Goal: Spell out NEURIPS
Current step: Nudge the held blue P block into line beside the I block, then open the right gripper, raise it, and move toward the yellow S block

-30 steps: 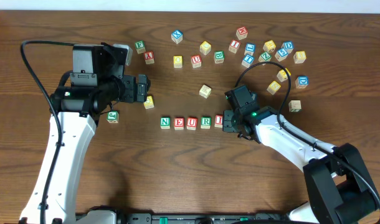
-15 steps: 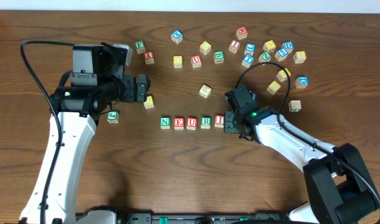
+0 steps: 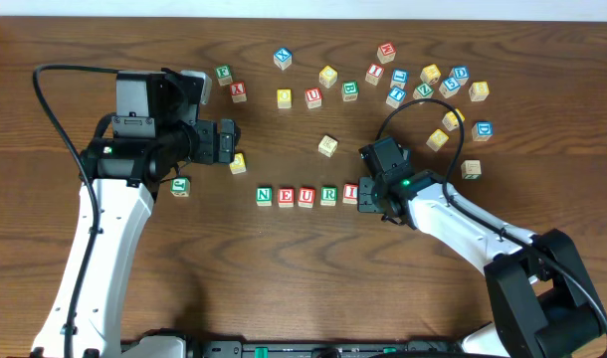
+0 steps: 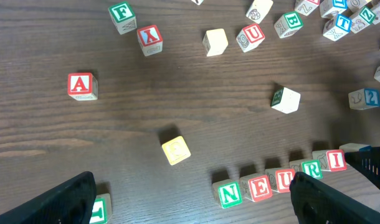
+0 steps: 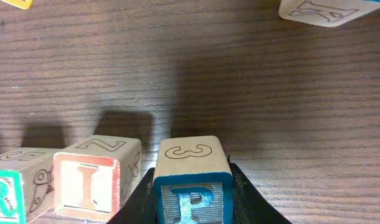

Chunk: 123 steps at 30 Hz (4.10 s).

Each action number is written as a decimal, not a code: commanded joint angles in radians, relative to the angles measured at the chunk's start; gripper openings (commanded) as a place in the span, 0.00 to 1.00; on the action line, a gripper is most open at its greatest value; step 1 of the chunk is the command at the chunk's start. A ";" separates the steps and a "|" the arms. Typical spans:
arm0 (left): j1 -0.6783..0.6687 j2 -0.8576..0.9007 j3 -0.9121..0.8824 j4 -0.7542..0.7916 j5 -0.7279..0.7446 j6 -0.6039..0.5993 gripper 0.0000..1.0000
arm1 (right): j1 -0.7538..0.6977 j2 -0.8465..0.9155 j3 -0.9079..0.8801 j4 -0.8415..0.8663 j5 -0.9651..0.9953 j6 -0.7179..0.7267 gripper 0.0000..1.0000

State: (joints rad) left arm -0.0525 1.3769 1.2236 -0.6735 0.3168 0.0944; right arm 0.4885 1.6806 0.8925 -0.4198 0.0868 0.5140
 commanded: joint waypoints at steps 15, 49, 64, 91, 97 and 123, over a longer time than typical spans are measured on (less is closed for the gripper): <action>0.003 -0.009 0.024 0.000 0.012 0.006 0.98 | 0.033 0.007 -0.004 0.005 0.040 -0.018 0.19; 0.003 -0.009 0.024 0.000 0.011 0.006 0.98 | 0.037 0.065 -0.003 0.017 0.064 -0.032 0.16; 0.003 -0.009 0.024 0.000 0.012 0.006 0.98 | 0.037 0.065 0.021 0.011 0.064 -0.033 0.21; 0.003 -0.009 0.024 0.000 0.012 0.006 0.98 | 0.035 0.065 0.108 -0.055 0.092 -0.049 0.35; 0.003 -0.009 0.024 0.000 0.012 0.006 0.98 | 0.035 0.065 0.143 -0.082 0.098 -0.052 0.36; 0.003 -0.009 0.024 0.000 0.012 0.006 0.98 | 0.035 0.065 0.423 -0.369 0.231 -0.074 0.37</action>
State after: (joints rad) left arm -0.0525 1.3769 1.2236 -0.6739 0.3168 0.0940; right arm 0.5156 1.7348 1.2716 -0.7670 0.2607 0.4541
